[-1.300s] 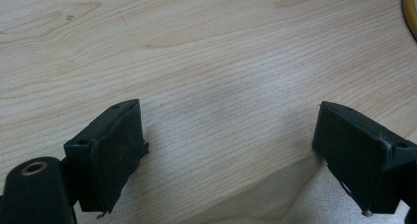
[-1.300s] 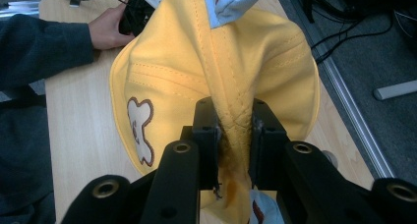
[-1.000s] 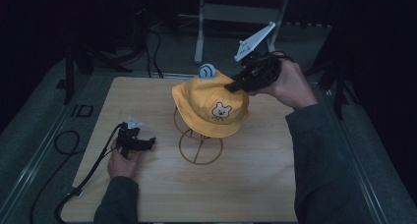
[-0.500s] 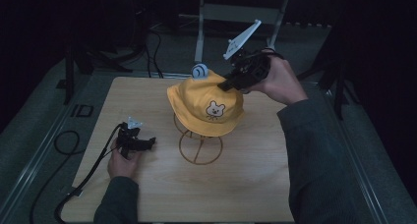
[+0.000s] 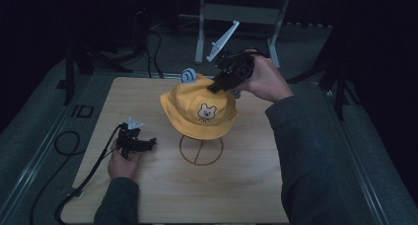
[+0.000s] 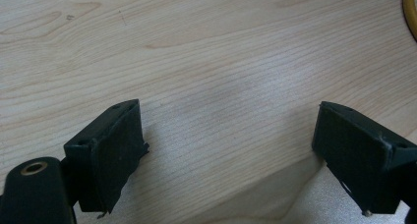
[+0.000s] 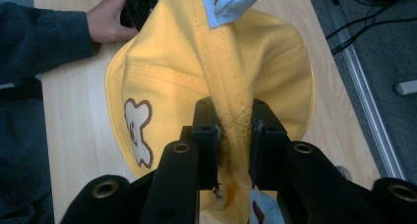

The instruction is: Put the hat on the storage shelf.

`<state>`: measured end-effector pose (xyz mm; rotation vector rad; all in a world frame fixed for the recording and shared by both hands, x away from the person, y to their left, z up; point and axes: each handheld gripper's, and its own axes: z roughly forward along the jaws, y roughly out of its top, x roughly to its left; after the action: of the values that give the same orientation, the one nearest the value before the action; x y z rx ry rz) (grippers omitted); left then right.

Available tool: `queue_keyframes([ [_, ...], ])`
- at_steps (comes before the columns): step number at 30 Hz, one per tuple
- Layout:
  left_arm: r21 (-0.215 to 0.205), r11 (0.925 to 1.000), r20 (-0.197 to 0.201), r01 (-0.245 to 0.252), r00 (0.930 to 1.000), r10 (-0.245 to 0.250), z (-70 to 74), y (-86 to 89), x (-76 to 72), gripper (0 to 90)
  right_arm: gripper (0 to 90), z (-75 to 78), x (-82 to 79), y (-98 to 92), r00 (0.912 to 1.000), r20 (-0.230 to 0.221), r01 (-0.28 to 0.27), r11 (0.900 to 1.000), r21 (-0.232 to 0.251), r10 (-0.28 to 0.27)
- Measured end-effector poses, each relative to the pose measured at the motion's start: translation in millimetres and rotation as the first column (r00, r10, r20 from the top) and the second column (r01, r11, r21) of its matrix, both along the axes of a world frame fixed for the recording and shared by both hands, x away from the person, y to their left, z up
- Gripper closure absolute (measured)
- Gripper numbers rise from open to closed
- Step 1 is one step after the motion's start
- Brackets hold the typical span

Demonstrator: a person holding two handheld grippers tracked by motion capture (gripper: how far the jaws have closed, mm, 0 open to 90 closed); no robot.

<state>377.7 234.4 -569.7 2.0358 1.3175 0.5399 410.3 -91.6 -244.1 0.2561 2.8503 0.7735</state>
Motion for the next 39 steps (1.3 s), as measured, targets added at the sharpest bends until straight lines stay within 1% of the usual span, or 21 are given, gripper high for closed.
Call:
queue_keyframes([
  [3,0.001,1.0000,-0.001,0.000,1.0000,0.000,0.1,0.0,0.0,12.0,76.0,-4.5,1.7,5.8,1.0000,-0.004,0.004,1.000,-0.014,-0.004],
  [9,0.001,1.0000,0.001,-0.001,1.0000,0.001,0.0,-0.1,0.0,12.0,75.8,-9.9,4.3,13.2,1.0000,-0.006,0.000,1.000,-0.010,0.000],
  [14,0.001,1.0000,0.001,-0.001,1.0000,0.001,0.0,0.0,0.0,12.0,75.6,-12.7,4.4,16.4,1.0000,-0.007,0.003,1.000,-0.019,-0.003],
  [22,0.001,1.0000,0.001,0.000,1.0000,0.000,0.0,0.0,0.0,11.9,70.4,-19.5,5.9,20.8,1.0000,-0.009,0.001,1.000,-0.007,-0.001],
  [28,0.001,1.0000,0.000,0.001,1.0000,-0.001,0.0,0.1,0.0,12.0,68.1,-22.6,6.0,21.8,0.9994,-0.031,-0.012,1.000,0.011,0.013],
  [31,0.001,1.0000,0.001,0.001,1.0000,-0.001,0.0,0.0,0.0,12.0,64.3,-21.8,5.0,20.8,0.9989,-0.040,-0.024,0.999,0.021,0.025],
  [33,0.001,1.0000,0.000,0.001,1.0000,-0.001,0.0,0.0,0.0,11.9,61.1,-21.7,4.4,20.2,0.9989,-0.038,-0.027,0.999,0.024,0.028],
  [35,0.001,1.0000,0.000,0.001,1.0000,-0.001,0.0,0.0,0.0,11.9,57.0,-20.7,3.7,18.7,0.9992,-0.032,-0.024,0.999,0.025,0.025],
  [38,0.001,1.0000,0.000,0.001,1.0000,-0.001,0.0,0.0,0.0,12.0,51.1,-19.2,3.4,14.2,0.9994,-0.025,-0.021,0.998,0.051,0.022],
  [39,0.001,1.0000,0.000,0.001,1.0000,-0.001,0.0,0.0,0.0,12.0,48.3,-18.8,2.9,12.6,0.9997,-0.017,-0.018,0.999,0.049,0.018],
])
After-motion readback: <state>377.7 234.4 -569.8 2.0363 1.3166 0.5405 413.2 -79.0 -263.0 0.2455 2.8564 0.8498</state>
